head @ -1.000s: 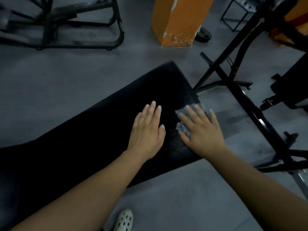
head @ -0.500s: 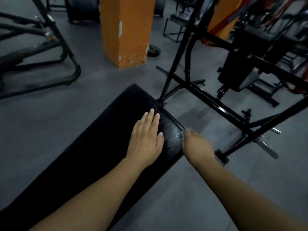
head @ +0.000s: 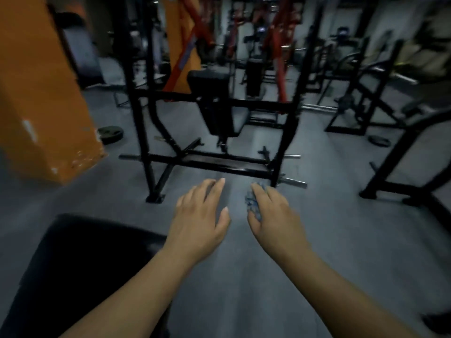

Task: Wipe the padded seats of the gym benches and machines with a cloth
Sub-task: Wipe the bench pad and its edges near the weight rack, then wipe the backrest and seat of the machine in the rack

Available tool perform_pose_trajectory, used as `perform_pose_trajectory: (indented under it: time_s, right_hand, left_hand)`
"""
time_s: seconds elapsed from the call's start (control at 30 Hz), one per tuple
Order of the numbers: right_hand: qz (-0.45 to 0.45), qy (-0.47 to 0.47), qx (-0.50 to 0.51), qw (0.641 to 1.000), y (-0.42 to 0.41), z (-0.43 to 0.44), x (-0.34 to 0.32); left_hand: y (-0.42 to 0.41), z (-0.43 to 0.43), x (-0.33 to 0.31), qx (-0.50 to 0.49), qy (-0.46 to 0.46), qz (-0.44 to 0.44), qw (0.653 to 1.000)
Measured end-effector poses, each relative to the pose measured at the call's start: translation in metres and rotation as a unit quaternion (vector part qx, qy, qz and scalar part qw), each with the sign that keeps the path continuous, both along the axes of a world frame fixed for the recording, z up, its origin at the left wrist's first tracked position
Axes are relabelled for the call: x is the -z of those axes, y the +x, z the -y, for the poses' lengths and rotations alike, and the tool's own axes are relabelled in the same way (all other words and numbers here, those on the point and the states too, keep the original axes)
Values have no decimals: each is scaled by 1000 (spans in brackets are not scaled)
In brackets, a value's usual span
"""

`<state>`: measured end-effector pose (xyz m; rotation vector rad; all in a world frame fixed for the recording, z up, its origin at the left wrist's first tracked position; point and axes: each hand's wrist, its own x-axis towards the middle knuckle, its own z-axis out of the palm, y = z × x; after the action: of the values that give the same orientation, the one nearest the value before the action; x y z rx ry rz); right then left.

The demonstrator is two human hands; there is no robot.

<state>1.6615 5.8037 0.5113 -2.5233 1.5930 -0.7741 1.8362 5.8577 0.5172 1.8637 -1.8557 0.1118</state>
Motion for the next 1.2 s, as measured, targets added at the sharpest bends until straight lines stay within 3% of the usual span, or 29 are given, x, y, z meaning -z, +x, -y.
perform_pose_trajectory:
  time_s: [0.43, 0.8, 1.0, 1.2]
  right_hand:
    - [42, -78, 186, 979, -348, 174, -32]
    - [40, -151, 185, 970, -463, 358, -59]
    - [11, -184, 198, 963, -492, 507, -70]
    - [5, -204, 201, 958, -522, 645, -105]
  left_hand:
    - [-341, 251, -45, 159, -64, 45, 984]
    - [-458, 437, -75, 196, -96, 57, 974]
    - [-482, 592, -70, 205, -115, 48, 971]
    - [-516, 738, -107, 212, -140, 45, 966]
